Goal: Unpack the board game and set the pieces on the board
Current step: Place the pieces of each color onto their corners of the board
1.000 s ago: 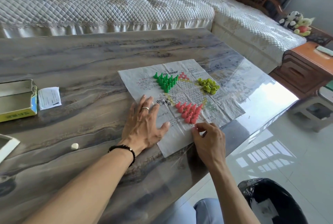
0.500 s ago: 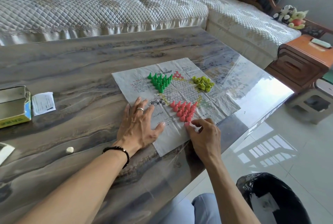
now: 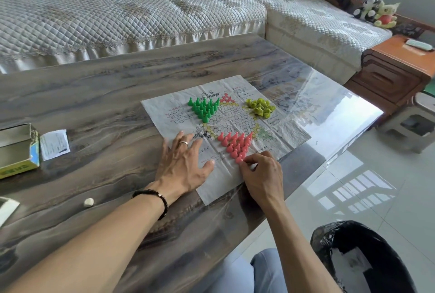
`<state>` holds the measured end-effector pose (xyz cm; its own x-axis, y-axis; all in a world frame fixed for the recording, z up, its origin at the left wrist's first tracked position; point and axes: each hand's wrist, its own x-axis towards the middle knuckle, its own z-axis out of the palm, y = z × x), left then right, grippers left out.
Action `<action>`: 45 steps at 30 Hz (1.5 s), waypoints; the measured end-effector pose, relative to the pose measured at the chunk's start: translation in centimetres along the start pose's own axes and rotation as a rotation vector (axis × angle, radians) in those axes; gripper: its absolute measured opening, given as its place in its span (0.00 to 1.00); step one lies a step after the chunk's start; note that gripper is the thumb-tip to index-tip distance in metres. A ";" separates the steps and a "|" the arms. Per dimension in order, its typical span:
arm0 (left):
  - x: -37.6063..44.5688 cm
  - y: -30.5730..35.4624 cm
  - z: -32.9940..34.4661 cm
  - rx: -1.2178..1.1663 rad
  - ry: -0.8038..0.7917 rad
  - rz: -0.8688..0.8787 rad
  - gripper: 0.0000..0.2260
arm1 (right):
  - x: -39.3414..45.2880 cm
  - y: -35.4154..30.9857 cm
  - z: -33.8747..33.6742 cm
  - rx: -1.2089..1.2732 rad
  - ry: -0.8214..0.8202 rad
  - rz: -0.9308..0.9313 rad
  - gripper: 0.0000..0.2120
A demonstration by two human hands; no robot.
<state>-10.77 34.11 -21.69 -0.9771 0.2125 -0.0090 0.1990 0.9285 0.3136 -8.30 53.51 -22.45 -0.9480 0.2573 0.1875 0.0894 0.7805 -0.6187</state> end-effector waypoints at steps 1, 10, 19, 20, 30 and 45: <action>0.3 0.6 0.0 -0.008 0.010 0.011 0.31 | 0.0 0.1 0.0 -0.001 0.003 -0.007 0.05; 2.3 2.3 2.4 -0.003 0.072 -0.061 0.29 | 1.5 1.6 -1.4 0.057 0.012 -0.037 0.05; 2.5 2.1 3.0 0.025 0.109 -0.057 0.39 | 10.9 3.3 -2.5 -0.020 0.024 -0.066 0.07; 2.5 2.3 3.0 0.022 0.110 -0.061 0.39 | 11.9 3.5 -2.4 -0.041 0.018 -0.079 0.08; 2.6 2.3 3.0 0.085 0.073 -0.085 0.36 | 17.5 2.2 -0.5 -0.309 -0.097 -0.223 0.11; 2.5 2.4 3.1 0.050 0.123 -0.074 0.35 | 19.4 3.0 -0.5 -0.483 -0.219 -0.185 0.03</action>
<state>-12.46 37.80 -23.94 -0.9905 0.1066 0.0865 0.1262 0.9549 0.2686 -26.25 61.16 -20.28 -0.9979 0.0074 0.0646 -0.0031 0.9870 -0.1608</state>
